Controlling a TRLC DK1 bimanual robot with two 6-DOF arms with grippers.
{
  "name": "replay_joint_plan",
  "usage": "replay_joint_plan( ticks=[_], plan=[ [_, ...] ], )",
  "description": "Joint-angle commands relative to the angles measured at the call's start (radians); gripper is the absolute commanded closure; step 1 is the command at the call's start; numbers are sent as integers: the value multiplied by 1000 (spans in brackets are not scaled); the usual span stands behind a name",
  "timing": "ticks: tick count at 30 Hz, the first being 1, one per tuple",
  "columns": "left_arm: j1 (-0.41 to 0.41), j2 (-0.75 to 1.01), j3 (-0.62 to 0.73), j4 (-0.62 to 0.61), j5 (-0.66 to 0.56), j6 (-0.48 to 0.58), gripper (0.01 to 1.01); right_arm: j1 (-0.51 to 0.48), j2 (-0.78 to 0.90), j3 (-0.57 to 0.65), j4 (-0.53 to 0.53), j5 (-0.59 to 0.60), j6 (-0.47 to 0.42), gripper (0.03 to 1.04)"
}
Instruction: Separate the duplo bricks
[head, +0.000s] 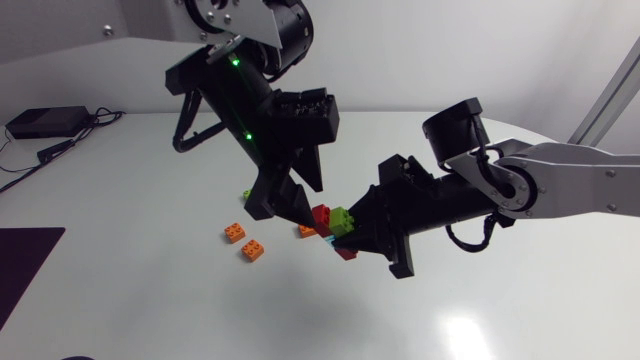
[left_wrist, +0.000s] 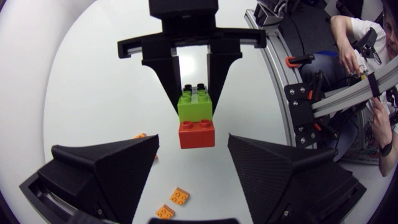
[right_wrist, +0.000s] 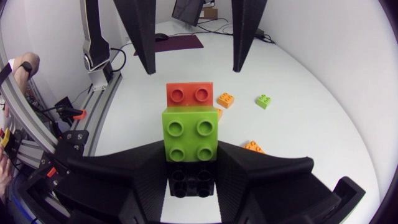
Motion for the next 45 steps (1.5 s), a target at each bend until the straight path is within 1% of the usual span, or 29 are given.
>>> replay_joint_plan(
  ticks=[1,6,10,14,15,17,29,31,35,37,39,40,42,45],
  plan=[
    [-14,22,8,-18,-21,28,279,15,12,22,17,23,7,908],
    [-20,35,11,-14,-47,24,279,40,14,16,38,80,14,908],
    [-29,44,10,-14,-64,19,279,49,15,18,58,100,28,908],
    [-29,51,-1,-14,-80,19,282,49,12,22,61,100,36,908],
    [-29,51,-4,-12,-80,16,325,49,11,22,61,100,36,908],
    [-29,53,-9,-8,-80,15,352,50,9,19,61,100,39,908],
    [-40,62,-30,20,-80,-1,354,49,-8,9,61,101,47,908],
    [-40,64,-36,23,-80,-2,385,50,-14,4,64,101,48,908],
    [-41,67,-49,31,-80,-4,387,50,-22,-1,66,101,48,908],
    [-41,67,-52,35,-80,-5,438,50,-28,-2,64,101,48,908],
    [-40,67,-55,37,-80,-5,439,53,-32,-4,64,101,50,908],
    [-41,67,-56,37,-80,-7,456,53,-36,-5,64,101,50,908],
    [-41,67,-58,46,-80,-13,561,55,-42,-10,64,104,50,908],
    [-41,67,-59,49,-80,-15,654,61,-46,-16,66,112,48,908]
  ],
)
